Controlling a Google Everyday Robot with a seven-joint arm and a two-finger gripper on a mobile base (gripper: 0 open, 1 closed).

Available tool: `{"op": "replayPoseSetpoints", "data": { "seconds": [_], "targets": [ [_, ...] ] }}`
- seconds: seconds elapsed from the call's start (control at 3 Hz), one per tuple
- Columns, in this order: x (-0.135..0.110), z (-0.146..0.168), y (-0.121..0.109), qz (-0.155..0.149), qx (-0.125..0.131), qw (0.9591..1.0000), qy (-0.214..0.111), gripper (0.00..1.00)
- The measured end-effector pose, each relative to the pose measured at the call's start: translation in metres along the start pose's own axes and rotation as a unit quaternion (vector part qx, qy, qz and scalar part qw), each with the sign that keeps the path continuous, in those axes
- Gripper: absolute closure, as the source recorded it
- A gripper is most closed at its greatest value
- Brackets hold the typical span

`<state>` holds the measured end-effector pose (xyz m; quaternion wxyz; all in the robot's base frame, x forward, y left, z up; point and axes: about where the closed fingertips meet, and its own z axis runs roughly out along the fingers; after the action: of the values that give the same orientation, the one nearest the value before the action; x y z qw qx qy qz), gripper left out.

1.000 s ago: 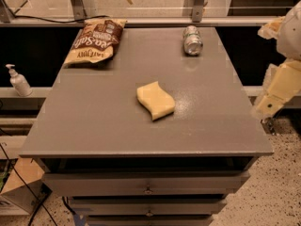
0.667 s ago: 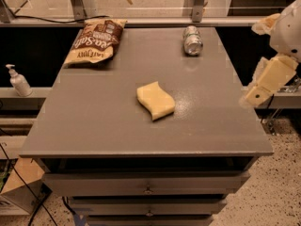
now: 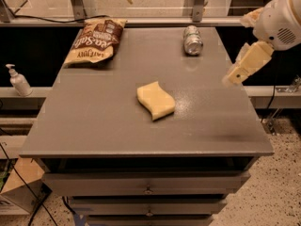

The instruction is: Move 7up can near brown chip bag

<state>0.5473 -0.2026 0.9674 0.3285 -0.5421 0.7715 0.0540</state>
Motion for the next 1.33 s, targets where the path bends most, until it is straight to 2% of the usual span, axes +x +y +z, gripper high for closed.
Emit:
{"op": "replayPoseSetpoints", "data": {
  "seconds": [0.33, 0.67, 1.0, 1.33],
  "targets": [
    [0.001, 0.002, -0.002, 0.001, 0.0, 1.0, -0.001, 0.0],
    [-0.002, 0.014, -0.01, 0.019, 0.011, 0.9997, -0.01, 0.0],
    [-0.012, 0.033, -0.038, 0.041, 0.025, 0.9975, -0.052, 0.0],
    [-0.014, 0.057, -0.066, 0.07, 0.031, 0.9944, -0.073, 0.0]
  ]
}}
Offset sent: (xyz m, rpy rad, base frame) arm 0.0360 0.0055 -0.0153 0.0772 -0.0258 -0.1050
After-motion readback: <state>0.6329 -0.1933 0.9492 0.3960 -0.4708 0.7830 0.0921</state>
